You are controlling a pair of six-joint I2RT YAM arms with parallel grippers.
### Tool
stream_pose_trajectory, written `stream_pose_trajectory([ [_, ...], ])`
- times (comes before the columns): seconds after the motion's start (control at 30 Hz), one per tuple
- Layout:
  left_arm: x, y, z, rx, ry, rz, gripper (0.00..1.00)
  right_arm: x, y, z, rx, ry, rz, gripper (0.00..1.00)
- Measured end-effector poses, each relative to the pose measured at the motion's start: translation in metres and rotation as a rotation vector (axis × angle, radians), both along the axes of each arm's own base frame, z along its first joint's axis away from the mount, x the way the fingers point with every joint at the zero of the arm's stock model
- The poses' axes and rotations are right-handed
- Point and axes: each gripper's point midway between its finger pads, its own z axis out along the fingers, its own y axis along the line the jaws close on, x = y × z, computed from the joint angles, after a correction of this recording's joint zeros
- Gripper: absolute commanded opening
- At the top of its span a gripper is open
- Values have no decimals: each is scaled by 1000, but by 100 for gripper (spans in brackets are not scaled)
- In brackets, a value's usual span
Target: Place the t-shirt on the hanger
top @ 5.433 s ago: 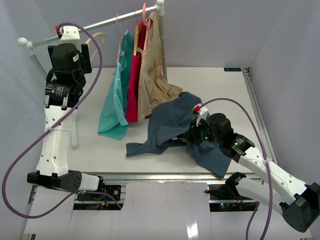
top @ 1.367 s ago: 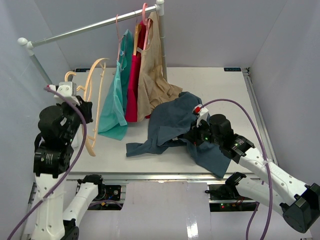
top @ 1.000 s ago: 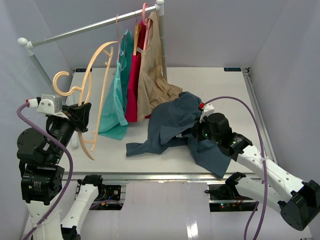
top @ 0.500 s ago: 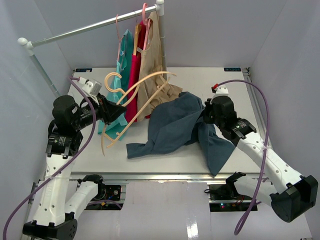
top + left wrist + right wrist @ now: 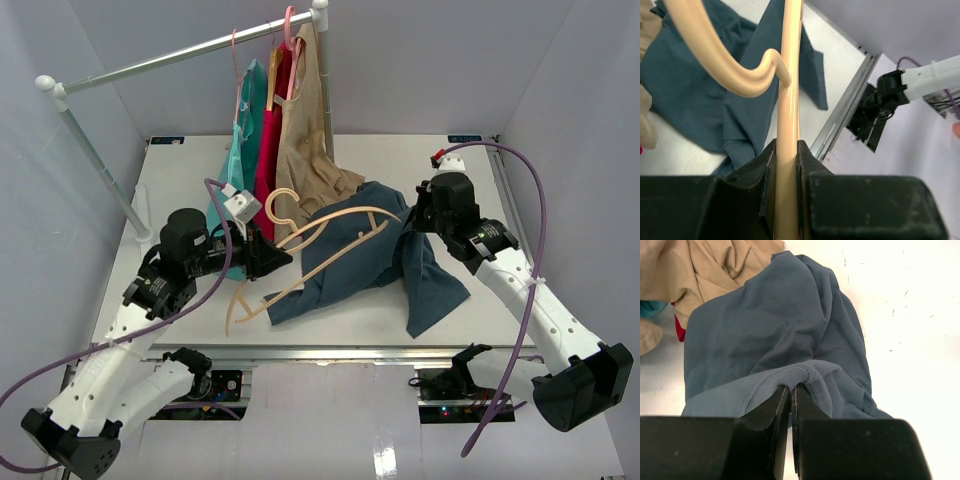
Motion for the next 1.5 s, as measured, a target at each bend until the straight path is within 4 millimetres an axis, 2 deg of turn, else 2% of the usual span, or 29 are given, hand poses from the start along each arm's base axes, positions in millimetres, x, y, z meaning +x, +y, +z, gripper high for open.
stream_pose_trajectory([
  [0.13, -8, -24, -13, 45, 5, -32, 0, 0, -2, -1, -1, 7, -1, 8],
  [0.5, 1, -28, -24, 75, 2, 19, 0, 0, -5, 0, 4, 5, 5, 8],
  [0.63, 4, -46, -36, 87, 37, -12, 0, 1, -6, 1, 16, 6, -8, 8],
  [0.73, 4, -61, -53, 117, 79, -40, 0, 2, -6, 1, 24, 10, -15, 8],
  [0.83, 2, -67, -59, 133, 91, -50, 0, 8, -4, 4, 31, 10, -22, 8],
  [0.93, -1, -70, -55, 125, 76, -46, 0, 13, -5, 6, 39, 10, -35, 8],
  [1.13, 9, -69, -55, 141, 48, 34, 0, 14, -8, 6, 43, 11, -48, 8],
  [1.3, 17, -62, -55, 157, 30, 109, 0, 15, -11, 7, 44, 8, -54, 8],
  [1.5, 15, -47, -42, 136, 0, 157, 0, 15, -12, 8, 45, 8, -49, 8],
])
